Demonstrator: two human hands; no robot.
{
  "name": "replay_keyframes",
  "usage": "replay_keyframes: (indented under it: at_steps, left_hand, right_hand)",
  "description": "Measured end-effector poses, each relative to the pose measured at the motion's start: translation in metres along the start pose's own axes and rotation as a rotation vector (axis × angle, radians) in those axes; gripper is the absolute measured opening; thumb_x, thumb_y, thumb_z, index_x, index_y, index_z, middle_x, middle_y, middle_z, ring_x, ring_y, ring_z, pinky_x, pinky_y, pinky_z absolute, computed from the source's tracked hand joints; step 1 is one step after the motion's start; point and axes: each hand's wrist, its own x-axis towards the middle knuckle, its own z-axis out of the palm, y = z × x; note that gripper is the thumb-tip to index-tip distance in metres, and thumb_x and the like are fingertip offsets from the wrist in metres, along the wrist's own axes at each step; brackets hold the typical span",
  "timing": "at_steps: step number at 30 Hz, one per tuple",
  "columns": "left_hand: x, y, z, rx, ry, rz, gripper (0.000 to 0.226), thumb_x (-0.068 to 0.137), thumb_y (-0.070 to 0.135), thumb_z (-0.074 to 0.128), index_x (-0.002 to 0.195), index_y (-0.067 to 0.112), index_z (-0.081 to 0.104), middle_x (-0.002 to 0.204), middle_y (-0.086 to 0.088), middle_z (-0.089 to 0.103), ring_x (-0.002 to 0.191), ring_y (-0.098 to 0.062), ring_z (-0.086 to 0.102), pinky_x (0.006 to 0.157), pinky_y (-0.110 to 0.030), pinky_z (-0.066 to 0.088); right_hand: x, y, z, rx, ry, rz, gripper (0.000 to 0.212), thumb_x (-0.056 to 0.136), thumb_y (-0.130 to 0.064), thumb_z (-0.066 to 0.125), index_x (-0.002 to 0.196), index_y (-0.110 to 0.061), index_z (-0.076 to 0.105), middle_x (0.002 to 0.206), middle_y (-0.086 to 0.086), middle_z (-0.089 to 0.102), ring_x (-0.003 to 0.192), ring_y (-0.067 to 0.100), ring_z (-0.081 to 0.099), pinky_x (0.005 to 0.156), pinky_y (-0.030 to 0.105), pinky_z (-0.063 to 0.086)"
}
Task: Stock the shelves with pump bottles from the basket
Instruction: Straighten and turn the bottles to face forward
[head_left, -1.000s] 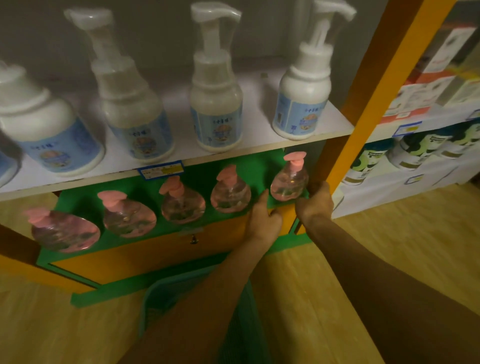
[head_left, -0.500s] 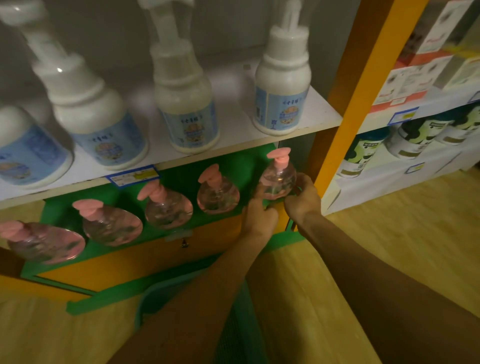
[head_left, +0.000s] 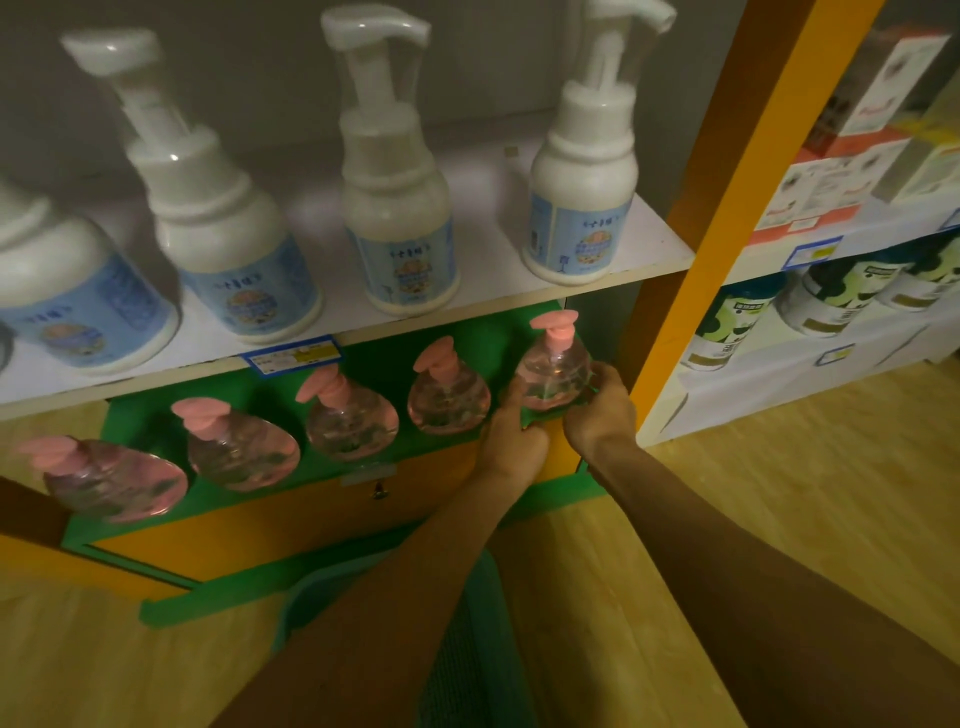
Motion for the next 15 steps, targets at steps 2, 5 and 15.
replay_keyframes:
  at_steps: [2, 5, 15]
  left_hand:
    - [-0.005, 0.002, -0.002, -0.016, 0.006, 0.021, 0.073, 0.083, -0.002, 0.048, 0.145, 0.032, 0.032, 0.138, -0.002, 0.051, 0.128, -0.024, 0.045, 0.108, -0.032, 0.036]
    - [-0.018, 0.006, -0.01, -0.021, 0.017, 0.044, 0.069, 0.085, 0.0, 0.048, 0.145, 0.029, 0.032, 0.143, -0.003, 0.047, 0.133, -0.023, 0.041, 0.108, -0.028, 0.031]
    - [-0.083, 0.019, -0.088, 0.026, 0.268, 0.17, 0.024, 0.095, 0.015, 0.046, 0.115, 0.016, 0.059, 0.104, -0.003, 0.061, 0.091, -0.017, 0.057, 0.074, -0.021, 0.045]
  right_hand:
    - [-0.003, -0.006, 0.002, -0.043, 0.067, 0.0, 0.038, 0.09, -0.007, 0.059, 0.127, -0.007, 0.049, 0.126, 0.013, 0.059, 0.116, 0.031, 0.055, 0.093, 0.035, 0.045]
    - [-0.012, -0.017, 0.0, -0.09, 0.112, -0.004, 0.04, 0.086, -0.003, 0.062, 0.124, -0.003, 0.05, 0.124, 0.016, 0.059, 0.115, 0.034, 0.054, 0.092, 0.036, 0.045]
    - [-0.085, -0.059, 0.006, -0.074, 0.096, -0.131, 0.039, 0.081, -0.002, 0.061, 0.119, -0.01, 0.052, 0.109, 0.012, 0.063, 0.103, 0.03, 0.059, 0.08, 0.027, 0.04]
